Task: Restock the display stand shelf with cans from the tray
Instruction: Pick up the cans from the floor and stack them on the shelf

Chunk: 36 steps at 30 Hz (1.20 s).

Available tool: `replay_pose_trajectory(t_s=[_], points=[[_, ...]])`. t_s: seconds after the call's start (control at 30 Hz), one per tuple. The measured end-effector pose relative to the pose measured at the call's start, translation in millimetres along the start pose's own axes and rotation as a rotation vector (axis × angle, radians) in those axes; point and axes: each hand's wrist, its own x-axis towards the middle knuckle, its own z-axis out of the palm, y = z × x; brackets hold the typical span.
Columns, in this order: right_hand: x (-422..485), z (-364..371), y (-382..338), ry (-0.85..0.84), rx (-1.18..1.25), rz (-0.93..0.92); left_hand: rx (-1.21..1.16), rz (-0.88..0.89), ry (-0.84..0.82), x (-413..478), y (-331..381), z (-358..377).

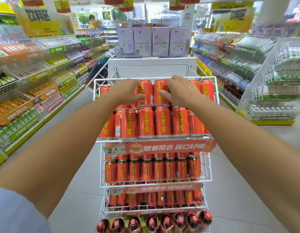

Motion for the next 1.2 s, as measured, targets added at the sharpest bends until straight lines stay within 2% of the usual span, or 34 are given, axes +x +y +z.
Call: replay_pose_trajectory(t_s=[0.17,0.4,0.63,0.87,1.2], points=[[-57.2,-5.2,-4.6,-0.095,-0.033,0.007,0.098,0.080,-0.159,-56.0,24.7,3.6],[-151.4,-21.0,-0.3,-0.180,-0.079,-0.042,0.065,0.101,-0.117,-142.4,89.3,5.6],[-254.4,-7.5,9.6,-0.306,-0.071,-0.094,0.000,0.018,-0.235,-245.1,138.3,57.3],[-329.9,51.8,5.6,-0.481,-0.027,-0.066,-0.043,-0.067,-0.393,-312.9,154.9,134.4],[-426.0,189.8,-6.9,-0.794,0.007,-0.057,-0.145,-0.096,-0.621,-375.6,156.0,276.4]])
